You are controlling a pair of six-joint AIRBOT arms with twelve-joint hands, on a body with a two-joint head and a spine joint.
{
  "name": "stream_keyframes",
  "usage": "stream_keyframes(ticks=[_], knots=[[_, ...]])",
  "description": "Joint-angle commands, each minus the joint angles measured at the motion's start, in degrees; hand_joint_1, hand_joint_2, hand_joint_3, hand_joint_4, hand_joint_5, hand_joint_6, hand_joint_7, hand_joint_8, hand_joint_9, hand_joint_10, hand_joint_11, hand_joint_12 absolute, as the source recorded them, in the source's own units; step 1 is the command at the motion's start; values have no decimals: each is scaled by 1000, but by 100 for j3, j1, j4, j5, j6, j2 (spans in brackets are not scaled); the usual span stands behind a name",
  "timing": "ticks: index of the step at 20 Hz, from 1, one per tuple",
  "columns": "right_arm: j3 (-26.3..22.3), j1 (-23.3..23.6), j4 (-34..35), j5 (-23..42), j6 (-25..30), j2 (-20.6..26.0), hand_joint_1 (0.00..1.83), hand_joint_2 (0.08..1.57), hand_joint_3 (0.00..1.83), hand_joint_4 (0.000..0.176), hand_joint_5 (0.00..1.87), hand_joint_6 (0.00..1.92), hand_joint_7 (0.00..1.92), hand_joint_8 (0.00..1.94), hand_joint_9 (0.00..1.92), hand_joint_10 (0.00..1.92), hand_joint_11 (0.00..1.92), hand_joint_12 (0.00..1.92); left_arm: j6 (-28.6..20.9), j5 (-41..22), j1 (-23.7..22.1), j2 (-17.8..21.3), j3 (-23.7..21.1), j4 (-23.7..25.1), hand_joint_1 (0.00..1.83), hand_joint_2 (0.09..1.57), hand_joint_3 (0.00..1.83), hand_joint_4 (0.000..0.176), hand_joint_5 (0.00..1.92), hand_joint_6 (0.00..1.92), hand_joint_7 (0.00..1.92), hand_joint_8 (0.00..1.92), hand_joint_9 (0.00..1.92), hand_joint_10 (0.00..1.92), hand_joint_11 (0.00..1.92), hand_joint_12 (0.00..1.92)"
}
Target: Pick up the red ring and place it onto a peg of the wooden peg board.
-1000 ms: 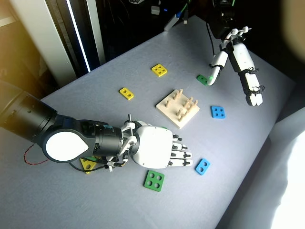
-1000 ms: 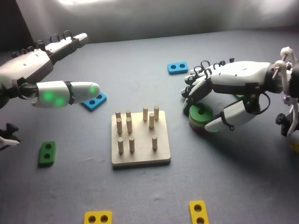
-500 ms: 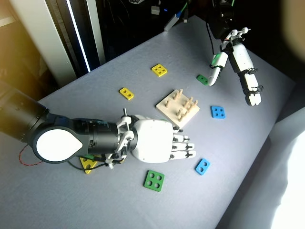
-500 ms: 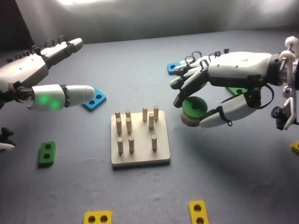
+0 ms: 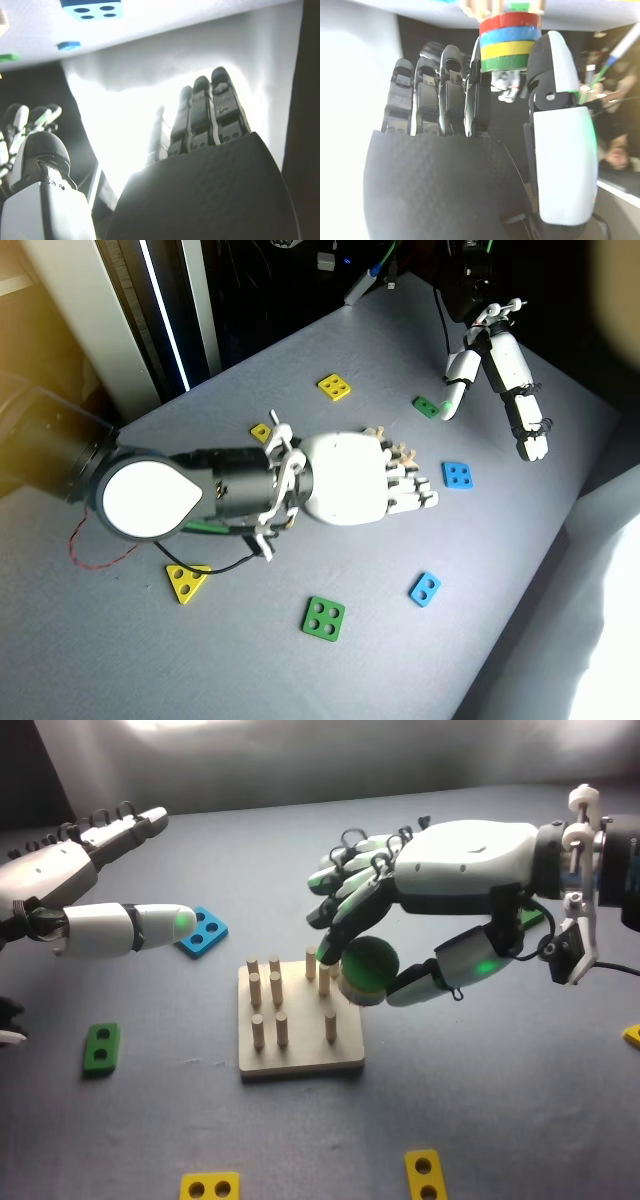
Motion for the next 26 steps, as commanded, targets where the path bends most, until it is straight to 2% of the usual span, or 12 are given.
stream_keyframes(ticks=[1,5,6,8,9,11,12,13,16,17,19,26], knots=[[-30,127,276,449,34,3,1086,1145,0,0,919,1109,480,9,204,11,0,494,-27,-680,-20,-1,42,-50,327,995,0,132,14,4,0,0,0,0,0,0],[-95,298,-58,484,208,-40,1130,1108,0,0,992,984,495,2,202,2,0,514,-27,-680,-21,-14,45,-51,312,993,0,147,16,3,0,0,0,0,0,0],[-95,325,-134,505,273,-65,1144,1102,0,0,1002,971,500,3,215,6,0,487,-27,-680,-21,-18,47,-51,318,1001,0,134,21,5,0,0,0,0,0,0],[-95,362,-266,549,376,-122,1155,1096,0,0,1013,955,507,4,230,9,0,486,-27,-680,-26,-20,49,-51,320,1005,1,128,21,4,0,0,0,0,0,0],[-95,367,-292,569,405,-140,1144,1097,0,0,1012,957,507,3,230,7,0,492,-27,-680,-29,-22,49,-51,300,1009,2,134,17,2,0,0,0,0,0,0],[-100,386,-341,612,453,-180,1122,1100,1,0,1004,971,512,4,240,9,0,505,-27,-680,-32,-21,50,-51,314,1011,3,122,14,0,0,0,0,0,0,0],[-103,390,-346,624,456,-191,1119,1102,1,0,1001,976,513,3,243,9,0,506,-27,-680,-32,-21,50,-51,319,1001,0,138,16,1,0,0,0,0,0,0],[-109,395,-349,644,461,-205,1116,1106,2,0,992,991,508,3,236,4,0,427,-26,-680,-38,-21,52,-53,315,999,0,149,16,1,0,0,0,0,0,0],[-117,406,-361,653,460,-226,1137,1091,0,0,1024,938,506,1,221,6,0,41,-26,-681,-65,-23,58,-53,330,992,0,147,20,1,0,0,0,0,0,0],[-116,407,-364,646,458,-229,1147,1088,0,0,1030,926,516,3,228,6,0,28,-26,-681,-77,-27,60,-51,337,996,0,140,24,3,0,0,0,0,0,0],[-115,408,-366,602,422,-232,1148,1084,0,0,1040,911,527,4,231,4,0,13,-26,-681,-98,-33,61,-33,336,990,0,152,33,6,0,0,0,0,0,0],[-78,399,-395,419,330,-268,1154,1086,1,0,1034,921,532,3,227,2,9,20,-27,-680,-143,-39,61,-1,322,994,0,153,26,1,0,0,0,0,0,0]])
